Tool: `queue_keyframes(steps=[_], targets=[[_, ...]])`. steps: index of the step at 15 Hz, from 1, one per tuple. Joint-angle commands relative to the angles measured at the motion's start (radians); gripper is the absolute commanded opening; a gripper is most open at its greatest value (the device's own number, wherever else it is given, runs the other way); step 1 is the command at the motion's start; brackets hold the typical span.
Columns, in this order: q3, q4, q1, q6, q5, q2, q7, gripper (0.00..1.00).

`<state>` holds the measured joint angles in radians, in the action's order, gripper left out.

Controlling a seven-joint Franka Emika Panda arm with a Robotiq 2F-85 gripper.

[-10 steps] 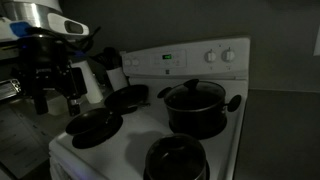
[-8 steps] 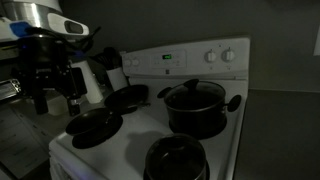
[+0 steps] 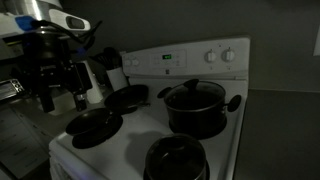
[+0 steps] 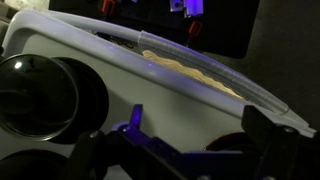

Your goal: Flip the switch on the top left corner of the stove

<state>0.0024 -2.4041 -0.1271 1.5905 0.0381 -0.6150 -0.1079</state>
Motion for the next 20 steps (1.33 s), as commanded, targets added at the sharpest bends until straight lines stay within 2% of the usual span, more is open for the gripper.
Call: queue_keyframes(steps=[1,7,14,19,20], targets=[[0.019,0.057,0.010,0.064,-0.076,0.072,-0.064,1.00],[0.036,0.160,-0.012,0.264,-0.167,0.232,-0.168,1.00],[0.042,0.323,-0.035,0.492,-0.154,0.442,-0.343,1.00],[0.070,0.485,-0.047,0.586,-0.102,0.577,-0.436,1.00],[0.075,0.409,-0.036,0.577,-0.128,0.512,-0.383,1.00]])
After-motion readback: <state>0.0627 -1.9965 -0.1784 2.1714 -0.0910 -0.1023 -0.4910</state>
